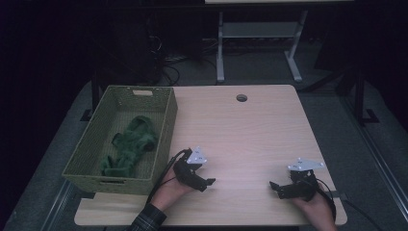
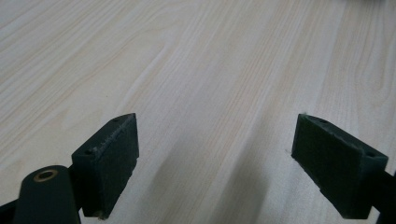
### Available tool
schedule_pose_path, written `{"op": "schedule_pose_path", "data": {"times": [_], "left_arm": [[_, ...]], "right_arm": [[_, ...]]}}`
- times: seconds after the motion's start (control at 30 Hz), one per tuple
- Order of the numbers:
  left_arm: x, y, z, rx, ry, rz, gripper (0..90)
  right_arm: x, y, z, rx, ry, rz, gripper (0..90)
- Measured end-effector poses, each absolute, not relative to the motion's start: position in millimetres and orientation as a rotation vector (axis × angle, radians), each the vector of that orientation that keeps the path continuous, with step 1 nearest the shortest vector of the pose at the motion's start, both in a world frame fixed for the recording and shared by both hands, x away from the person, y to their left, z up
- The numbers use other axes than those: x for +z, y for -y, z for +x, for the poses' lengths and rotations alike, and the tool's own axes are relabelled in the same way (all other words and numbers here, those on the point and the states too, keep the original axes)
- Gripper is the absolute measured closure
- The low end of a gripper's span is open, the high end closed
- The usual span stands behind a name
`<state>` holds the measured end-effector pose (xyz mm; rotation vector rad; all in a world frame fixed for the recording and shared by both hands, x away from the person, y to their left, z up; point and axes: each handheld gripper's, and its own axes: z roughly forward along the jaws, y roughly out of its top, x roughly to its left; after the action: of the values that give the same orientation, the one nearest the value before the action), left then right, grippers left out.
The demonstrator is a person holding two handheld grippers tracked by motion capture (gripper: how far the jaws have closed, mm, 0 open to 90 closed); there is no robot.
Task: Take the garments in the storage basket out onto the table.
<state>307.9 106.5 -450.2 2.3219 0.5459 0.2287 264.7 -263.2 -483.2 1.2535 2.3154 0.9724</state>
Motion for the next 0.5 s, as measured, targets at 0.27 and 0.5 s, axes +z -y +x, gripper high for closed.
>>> {"op": "schedule_pose_path", "data": {"times": [0.27, 0.5], "left_arm": [[-438.8, -107.2, 309.0, 0.216, -0.561, 2.315, 14.5], [-429.8, -107.4, 308.8, 0.207, -0.556, 2.301, 14.5]], "right_arm": [[-483.2, 263.2, 264.7, 0.972, -2.316, 1.253, 1.4], [-483.1, 263.2, 264.7, 0.971, -2.317, 1.253, 1.4]]}}
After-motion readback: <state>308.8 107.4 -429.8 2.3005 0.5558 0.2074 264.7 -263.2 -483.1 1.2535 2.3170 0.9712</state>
